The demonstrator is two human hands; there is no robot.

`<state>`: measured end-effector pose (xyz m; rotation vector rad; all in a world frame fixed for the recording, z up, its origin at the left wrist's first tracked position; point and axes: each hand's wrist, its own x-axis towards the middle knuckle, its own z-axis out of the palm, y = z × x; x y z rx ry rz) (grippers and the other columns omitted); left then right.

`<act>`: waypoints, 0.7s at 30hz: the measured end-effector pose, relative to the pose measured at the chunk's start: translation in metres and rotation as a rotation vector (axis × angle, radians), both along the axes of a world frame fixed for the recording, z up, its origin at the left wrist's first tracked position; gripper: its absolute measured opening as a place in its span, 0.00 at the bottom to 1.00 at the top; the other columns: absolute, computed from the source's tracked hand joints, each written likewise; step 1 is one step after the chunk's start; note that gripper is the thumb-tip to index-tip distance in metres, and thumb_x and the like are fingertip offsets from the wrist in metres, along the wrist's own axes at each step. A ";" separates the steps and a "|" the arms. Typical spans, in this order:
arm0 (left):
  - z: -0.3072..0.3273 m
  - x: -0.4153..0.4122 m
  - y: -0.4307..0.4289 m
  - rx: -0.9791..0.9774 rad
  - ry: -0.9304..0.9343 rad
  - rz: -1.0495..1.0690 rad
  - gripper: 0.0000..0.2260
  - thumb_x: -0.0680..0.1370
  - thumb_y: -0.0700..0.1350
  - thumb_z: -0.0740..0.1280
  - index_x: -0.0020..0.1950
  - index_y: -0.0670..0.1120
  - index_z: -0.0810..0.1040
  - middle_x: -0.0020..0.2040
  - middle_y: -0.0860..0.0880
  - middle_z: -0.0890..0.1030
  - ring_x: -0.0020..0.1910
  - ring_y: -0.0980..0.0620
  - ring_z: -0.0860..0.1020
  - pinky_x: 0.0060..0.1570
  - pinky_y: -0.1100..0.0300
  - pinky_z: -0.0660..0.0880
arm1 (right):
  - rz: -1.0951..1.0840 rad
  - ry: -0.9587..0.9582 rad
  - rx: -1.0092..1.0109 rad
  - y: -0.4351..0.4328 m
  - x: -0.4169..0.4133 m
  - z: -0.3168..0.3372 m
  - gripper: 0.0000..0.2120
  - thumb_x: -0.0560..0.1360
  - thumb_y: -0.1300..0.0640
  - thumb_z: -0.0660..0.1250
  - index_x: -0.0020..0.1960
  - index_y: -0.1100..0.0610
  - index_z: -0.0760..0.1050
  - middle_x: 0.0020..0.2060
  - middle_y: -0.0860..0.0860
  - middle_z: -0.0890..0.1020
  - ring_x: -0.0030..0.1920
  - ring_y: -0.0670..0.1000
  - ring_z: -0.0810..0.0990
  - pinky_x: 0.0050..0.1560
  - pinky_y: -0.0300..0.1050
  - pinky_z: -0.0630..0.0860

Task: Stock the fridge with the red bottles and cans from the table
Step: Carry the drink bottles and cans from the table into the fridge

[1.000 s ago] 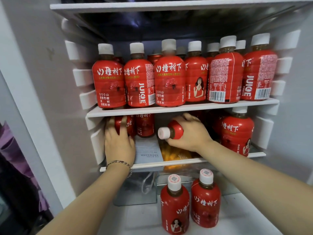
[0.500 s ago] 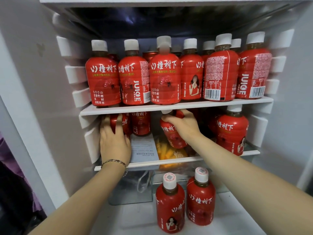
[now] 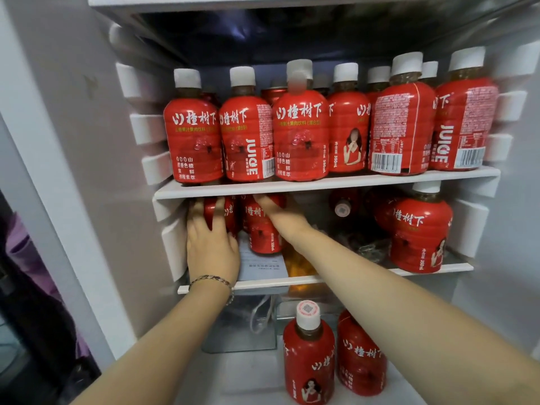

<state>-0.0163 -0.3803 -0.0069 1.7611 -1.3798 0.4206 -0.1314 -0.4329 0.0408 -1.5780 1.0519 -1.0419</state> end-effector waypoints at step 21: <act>0.004 -0.011 -0.003 0.180 -0.074 0.051 0.37 0.72 0.65 0.60 0.76 0.51 0.53 0.75 0.38 0.48 0.74 0.39 0.42 0.71 0.45 0.48 | -0.378 0.986 -0.147 -0.042 -0.067 -0.007 0.27 0.76 0.50 0.62 0.73 0.54 0.60 0.71 0.59 0.60 0.71 0.62 0.60 0.69 0.54 0.62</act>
